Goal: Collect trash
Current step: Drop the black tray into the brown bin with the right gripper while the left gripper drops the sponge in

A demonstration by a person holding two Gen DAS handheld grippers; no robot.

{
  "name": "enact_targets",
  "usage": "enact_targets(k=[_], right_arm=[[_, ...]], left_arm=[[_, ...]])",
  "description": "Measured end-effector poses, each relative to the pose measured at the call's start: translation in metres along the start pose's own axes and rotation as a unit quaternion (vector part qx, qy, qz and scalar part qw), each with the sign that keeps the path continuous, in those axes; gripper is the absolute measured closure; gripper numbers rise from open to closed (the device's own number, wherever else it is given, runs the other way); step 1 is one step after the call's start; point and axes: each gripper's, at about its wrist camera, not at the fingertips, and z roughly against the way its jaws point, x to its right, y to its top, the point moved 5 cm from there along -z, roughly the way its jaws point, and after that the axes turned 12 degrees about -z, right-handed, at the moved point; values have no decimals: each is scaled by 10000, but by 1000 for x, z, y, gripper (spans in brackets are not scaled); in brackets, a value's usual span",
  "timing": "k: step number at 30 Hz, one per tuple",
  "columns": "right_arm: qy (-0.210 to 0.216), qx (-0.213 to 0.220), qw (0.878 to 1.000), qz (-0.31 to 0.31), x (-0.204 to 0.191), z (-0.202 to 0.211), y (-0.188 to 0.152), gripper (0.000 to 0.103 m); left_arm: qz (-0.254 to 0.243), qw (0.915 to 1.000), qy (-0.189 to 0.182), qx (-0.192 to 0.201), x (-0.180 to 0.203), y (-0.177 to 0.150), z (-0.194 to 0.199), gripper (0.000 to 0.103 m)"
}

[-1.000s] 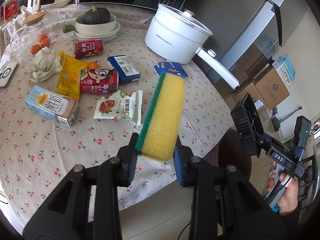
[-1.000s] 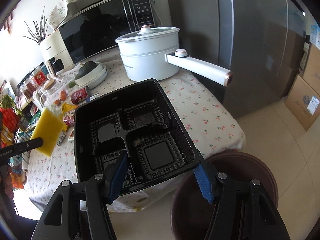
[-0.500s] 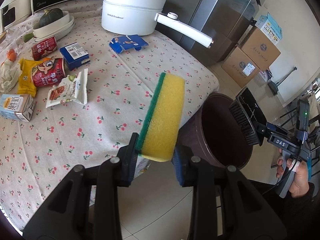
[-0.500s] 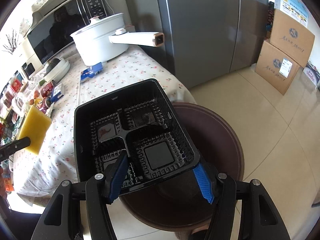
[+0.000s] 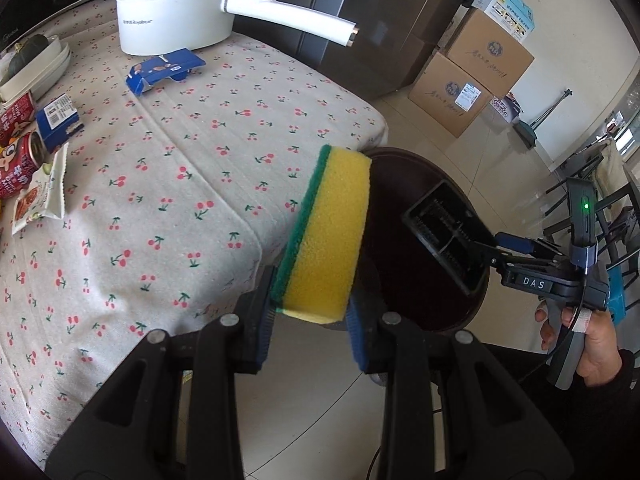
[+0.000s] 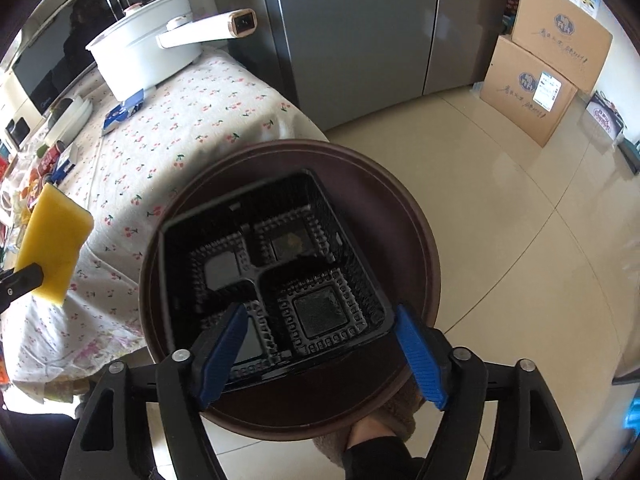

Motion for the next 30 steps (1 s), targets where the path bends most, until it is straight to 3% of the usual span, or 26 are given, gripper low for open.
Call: enact_targets(k=[18,20,22,30], right_arm=[[-1,14,9998,-186,20,3,0,17],[-6,16,9998,-178,20,3,1,16],[-1,9,9998,-177,19,3,1,16],[1,32,9999,-106,11,4,3,16]], left_arm=[[-293,9981,-534,-33,46,21,-41,68],[-359,9985,-416,-32,47,24,-42,52],[-315,9994,-166,15,44,25,-40,15],[-203,9983,546,-91,16,20,-36,8]])
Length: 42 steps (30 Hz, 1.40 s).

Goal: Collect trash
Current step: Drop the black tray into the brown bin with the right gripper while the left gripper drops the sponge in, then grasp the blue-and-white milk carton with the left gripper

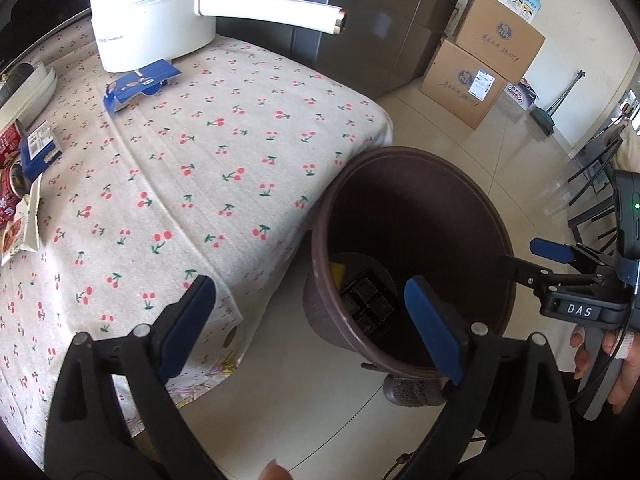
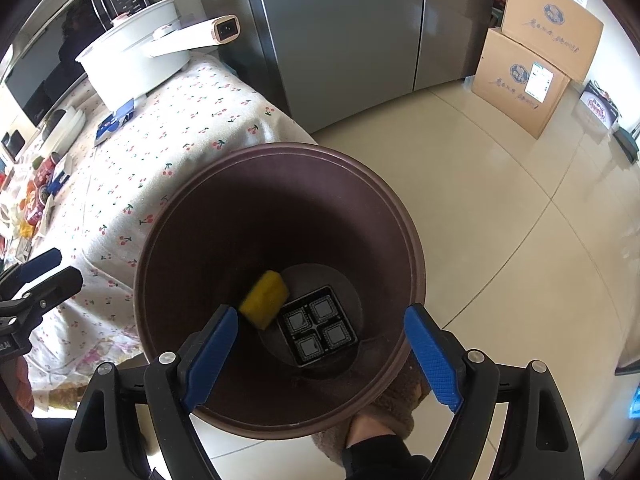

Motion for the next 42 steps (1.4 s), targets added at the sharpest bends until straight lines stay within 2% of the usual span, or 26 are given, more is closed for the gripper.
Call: enact_targets(k=[14,21,28,35,42], right_arm=[[135,117,9993,325,-44,5,8,16],[319,208,9975,601,-88,13,15,16],[618,360,9950,695,-135,24,19,15],[631,359,9926,969,-187,20,14,14],[949,440,9880,1139,-251,14,12,14]], left_arm=[[334,9989,336,24,-43,-14,27,6],[560,9962,666,26,-84,-28,48,4],[853,9923,900,38,-132,-58,76,4],[1237,9852,1185,44,-177,-89,106,4],[1956,9705,1404,89,-237,-114,126,4]])
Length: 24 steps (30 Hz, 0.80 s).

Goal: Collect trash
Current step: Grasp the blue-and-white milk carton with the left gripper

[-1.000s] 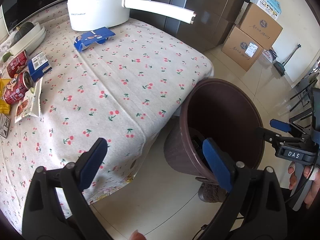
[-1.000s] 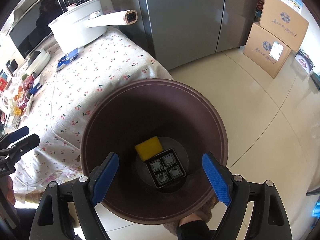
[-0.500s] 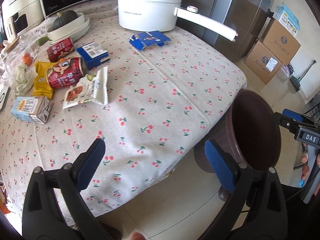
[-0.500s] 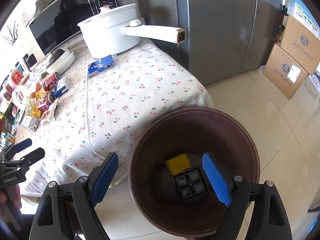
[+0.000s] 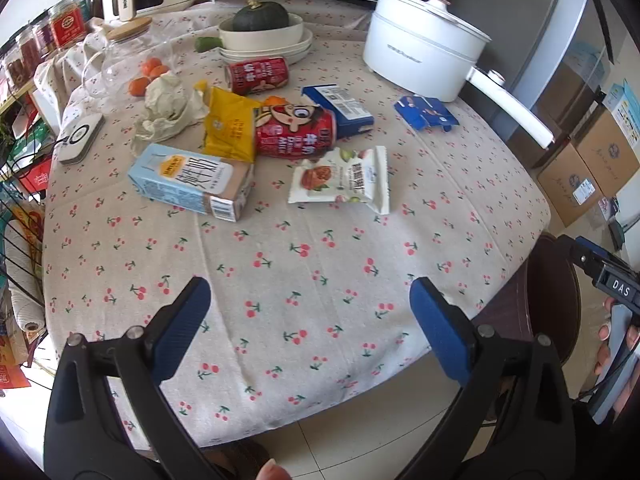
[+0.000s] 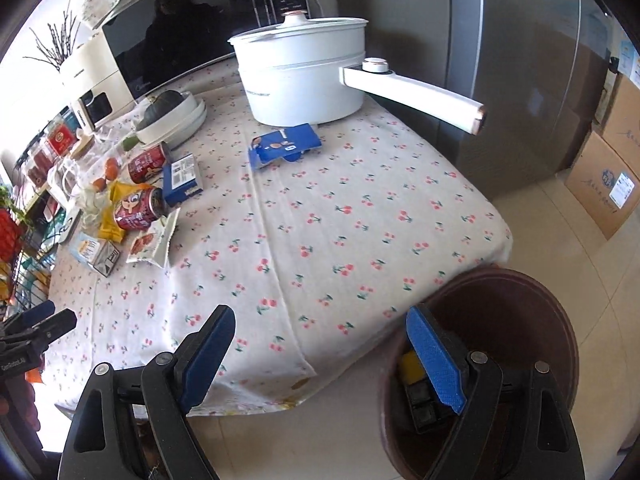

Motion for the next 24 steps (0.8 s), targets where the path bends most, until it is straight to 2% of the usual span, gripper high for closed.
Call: enact_targets(k=[5,9,12,16,20,24], right_arm=[[154,-155,9997,99,-34,-23,-2,13],[113,-291,9991,277,-54,-41,-3,13],[68,-355,9987,363,-66,-54,2,13],[235,-461,9984,246,-81,-68,8,13],[433,-574,9973,138,-94,-77,12,13],[361,-547,9976,233,-101,-82,16,13]], left_arm=[[672,9975,172,-138,-48,9,-17,4],[1088,9926,527,-77,-76,26,-32,4],[1311,9892,644,-113,-85,38,-47,4],[1693,9818,848,-139,-91,52,-68,4],[1840,9746,1242,-292,-95,55,-87,4],[1909,9698,1442,-483,-102,48,-99,11]])
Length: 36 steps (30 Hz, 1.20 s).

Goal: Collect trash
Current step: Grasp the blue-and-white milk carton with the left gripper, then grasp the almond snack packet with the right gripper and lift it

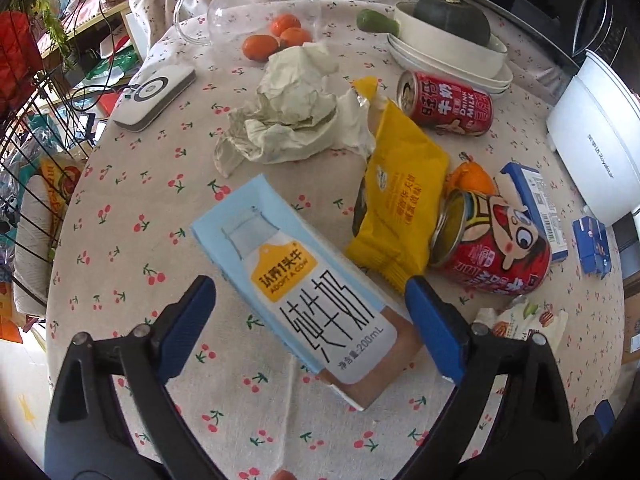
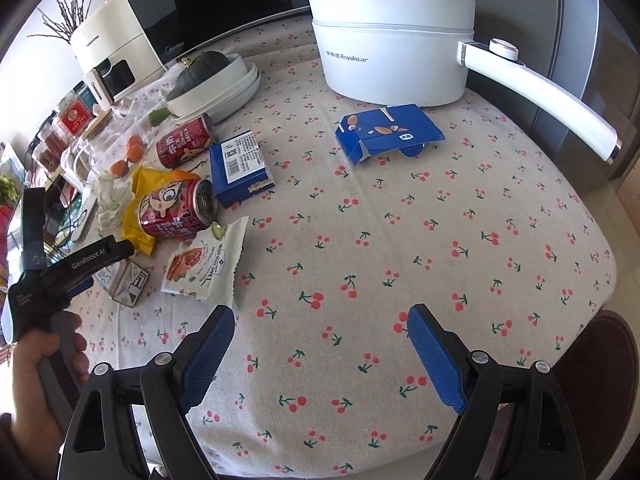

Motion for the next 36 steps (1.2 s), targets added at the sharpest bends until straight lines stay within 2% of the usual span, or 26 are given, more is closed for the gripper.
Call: enact_targets(k=[3,7,10,17,22,25,27,28,29,30,34,36], right_arm=[[-92,60,9999,73,-3,-1,3,13],[7,60,9999,93,-12,-7,3,13],[112,28,9998,182,-27,-18,-1,13],[387,-34,9990,208,-62,-55,-10,14],[174,311,9976,593,-81,-68,-13,21],[34,428,9944,961,-93,-72,-16,34],[14,476,9916,1203,-100,-71,-19,56],[20,491,9906,1279,-102,-70,-20,63],[27,487,9900,1325,-102,-70,-20,77],[81,470,9899,1332,-102,-69,-20,83],[391,335,9915,1198,-97,-60,-19,90],[398,339,9912,1214,-93,-53,-20,91]], left_arm=[[74,9991,-398,-152,-3,-5,-5,27],[-61,9964,-789,-297,-10,-13,-2,45],[-244,9937,-1042,-333,-16,-20,4,48],[-572,9908,-1187,-302,-44,-39,23,48],[-609,9897,-1281,-199,-58,-42,34,48],[-665,9889,-1319,-169,-57,-42,35,48],[-742,9884,-1312,-167,-53,-43,35,48],[-778,9882,-1310,-171,-52,-44,36,48],[-803,9879,-1318,-178,-50,-45,36,48],[-811,9876,-1335,-177,-49,-47,37,48],[-862,9860,-1421,-96,-42,-47,47,50],[-909,9849,-1474,-49,-38,-48,52,50]])
